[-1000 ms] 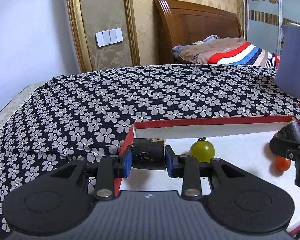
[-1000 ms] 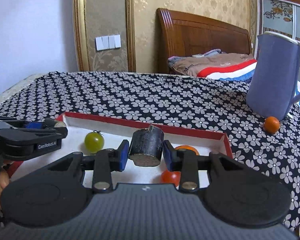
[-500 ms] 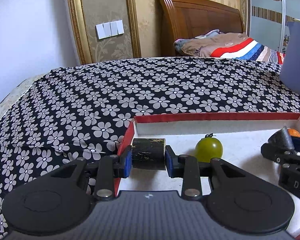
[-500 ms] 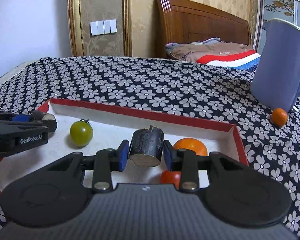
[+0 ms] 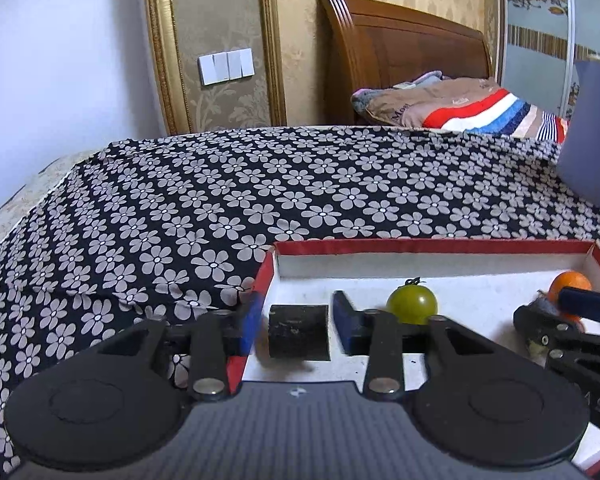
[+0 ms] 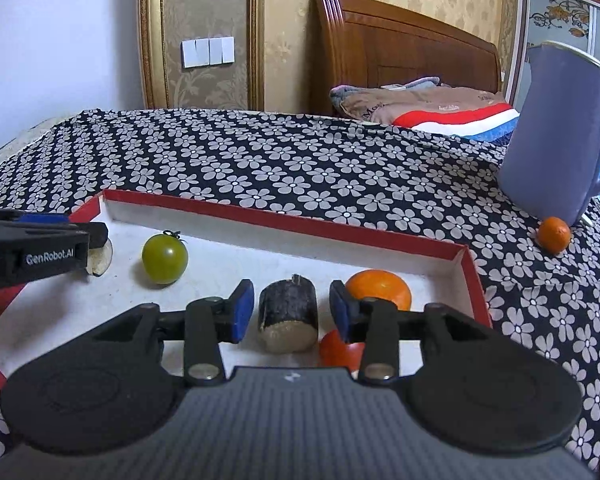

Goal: Organize fruits
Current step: 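Open both tools to drop the dark pieces into the tray, then grasp the green cucumber piece with the right tool while the left tool grasps the red tomato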

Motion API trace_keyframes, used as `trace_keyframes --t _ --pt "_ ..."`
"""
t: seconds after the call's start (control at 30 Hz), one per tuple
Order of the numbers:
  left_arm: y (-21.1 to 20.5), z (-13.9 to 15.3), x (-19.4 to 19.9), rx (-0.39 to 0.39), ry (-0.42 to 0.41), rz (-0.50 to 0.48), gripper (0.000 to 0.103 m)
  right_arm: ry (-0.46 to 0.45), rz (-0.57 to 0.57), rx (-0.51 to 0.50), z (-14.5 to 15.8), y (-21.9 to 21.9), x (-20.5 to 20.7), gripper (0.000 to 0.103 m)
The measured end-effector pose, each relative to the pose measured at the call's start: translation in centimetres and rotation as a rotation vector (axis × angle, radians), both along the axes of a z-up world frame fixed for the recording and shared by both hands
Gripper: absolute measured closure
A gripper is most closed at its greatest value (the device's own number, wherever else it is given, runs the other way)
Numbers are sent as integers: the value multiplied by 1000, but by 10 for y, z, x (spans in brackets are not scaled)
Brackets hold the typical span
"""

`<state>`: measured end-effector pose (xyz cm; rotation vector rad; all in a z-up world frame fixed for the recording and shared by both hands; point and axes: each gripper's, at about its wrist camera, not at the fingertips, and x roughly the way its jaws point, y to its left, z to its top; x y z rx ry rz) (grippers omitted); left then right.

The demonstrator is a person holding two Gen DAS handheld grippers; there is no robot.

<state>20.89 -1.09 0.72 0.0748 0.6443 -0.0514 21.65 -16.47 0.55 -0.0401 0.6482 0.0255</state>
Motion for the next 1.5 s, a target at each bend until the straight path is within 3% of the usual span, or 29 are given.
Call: trace_keyframes --t 0.07,0.23,0.33,0.37,0.4,0.47,0.57,0.77,0.9,1.17,1.4,1.43,1.5 --pt "0 4 -7 2 -22 0 42 -13 -2 4 4 -1 -6 59" --pt "1 18 -34 24 -71 -17 40 -42 8 -5 13 0 -25 54" --pt "11 22 -55 -1 -71 -40 40 -75 15 -13 18 1 -43 29" --pt "18 23 -65 -19 -71 -40 40 -92 13 -18 20 1 -51 13" --pt "24 23 -72 -35 -69 -39 40 -126 5 -25 23 1 -64 3" --pt "40 22 -89 -72 -71 -37 39 -186 -18 -30 26 3 -90 0" --pt "61 17 -112 -107 -84 -28 39 -241 -49 10 28 0 -125 0" --pt "91 -3 -150 -166 -87 -52 39 -250 -51 38 11 3 -174 0" --pt "93 -18 -156 -120 -67 -79 39 -197 -59 35 -5 3 -180 0" --pt "72 -27 -152 -29 -76 -186 40 -189 -48 27 -13 7 -181 0" --pt "64 -38 -130 7 -6 -186 40 -166 -14 -24 -14 15 -175 0" --pt "64 -39 -128 8 2 -183 40 -157 -11 -24 -14 15 -173 1" --pt "65 -42 -125 -1 10 -181 40 -149 17 -41 -13 17 -170 17"
